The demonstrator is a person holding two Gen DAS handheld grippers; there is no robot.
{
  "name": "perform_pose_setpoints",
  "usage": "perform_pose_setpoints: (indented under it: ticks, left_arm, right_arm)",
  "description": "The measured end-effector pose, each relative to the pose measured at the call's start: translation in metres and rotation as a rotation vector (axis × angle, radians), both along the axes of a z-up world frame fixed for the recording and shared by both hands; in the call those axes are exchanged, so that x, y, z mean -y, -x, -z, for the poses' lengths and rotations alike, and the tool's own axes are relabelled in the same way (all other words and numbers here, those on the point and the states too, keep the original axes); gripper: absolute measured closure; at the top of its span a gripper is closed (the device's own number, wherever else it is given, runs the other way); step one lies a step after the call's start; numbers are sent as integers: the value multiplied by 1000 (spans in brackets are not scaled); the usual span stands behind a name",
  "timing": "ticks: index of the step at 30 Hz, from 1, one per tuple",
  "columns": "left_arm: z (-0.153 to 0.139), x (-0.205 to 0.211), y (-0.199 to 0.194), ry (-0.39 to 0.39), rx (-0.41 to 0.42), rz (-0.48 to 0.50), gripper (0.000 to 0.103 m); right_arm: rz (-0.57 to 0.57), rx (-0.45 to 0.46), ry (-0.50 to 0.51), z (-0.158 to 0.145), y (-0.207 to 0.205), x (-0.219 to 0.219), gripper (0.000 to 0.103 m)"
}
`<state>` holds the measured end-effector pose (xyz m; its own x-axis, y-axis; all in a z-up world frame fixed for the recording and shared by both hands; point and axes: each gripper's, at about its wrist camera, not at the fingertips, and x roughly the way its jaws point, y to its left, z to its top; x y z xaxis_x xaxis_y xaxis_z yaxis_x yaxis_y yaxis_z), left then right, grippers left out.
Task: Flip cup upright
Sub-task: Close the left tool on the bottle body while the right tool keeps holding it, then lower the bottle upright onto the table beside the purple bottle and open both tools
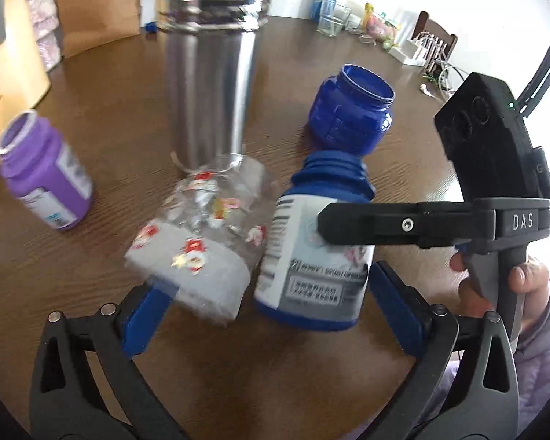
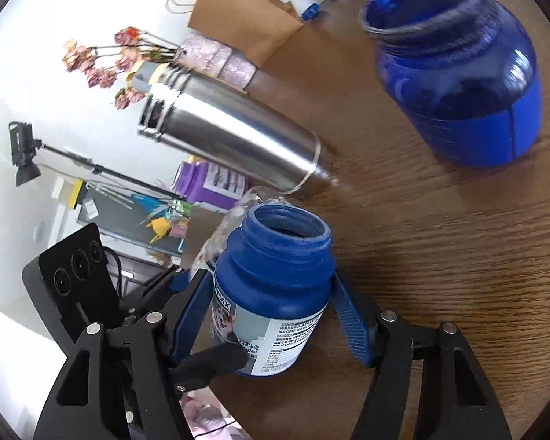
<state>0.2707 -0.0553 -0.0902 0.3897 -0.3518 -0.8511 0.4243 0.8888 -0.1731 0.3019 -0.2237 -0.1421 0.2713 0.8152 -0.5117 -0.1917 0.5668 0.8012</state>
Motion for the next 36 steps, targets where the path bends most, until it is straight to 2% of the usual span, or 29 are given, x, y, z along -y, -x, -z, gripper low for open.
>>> perform_pose_setpoints:
  ticks: [3,6,8,12,13,14,15,17,22,26,32,34,36]
  left_arm:
    - [-10,-5,14,-36,39,-5,0]
    - [-15,-9,27,-68,66,-37,0]
    - [-21,-12,39,-34,115,-39,0]
    - [-28,-13,65,65,185,29,1]
    - [-29,-19,72,91,197,32,5]
    - [-30,-22,76,102,205,32,15]
    - [-31,-25,81,91,223,18,18]
    - [-32,-32,84,69,240,-11,34]
    - [-35,-70,88,98,258,-88,42]
    - [-25,-105,87,144,306,-146,42]
    - [14,-146,62,230,269,-245,41]
    - [22,-150,57,221,253,-275,40]
    - [29,-149,55,179,240,-286,40]
  right_arm:
    - [-13,78,67,-19,6,-9,33]
    - [-43,194,144,-42,18,-20,33]
    - [-72,279,190,-57,29,-31,33]
    - [-145,394,260,-78,51,-58,33]
    - [-167,426,275,-83,57,-66,33]
    - [-185,456,293,-87,63,-72,33]
    - [-196,479,313,-90,67,-79,33]
    - [-222,524,349,-98,73,-95,33]
    - [-306,619,378,-114,85,-135,34]
    - [-359,715,444,-112,90,-175,34]
    - [-382,722,496,-85,68,-214,34]
    - [-382,726,501,-77,62,-222,34]
    - [-377,758,539,-72,64,-227,34]
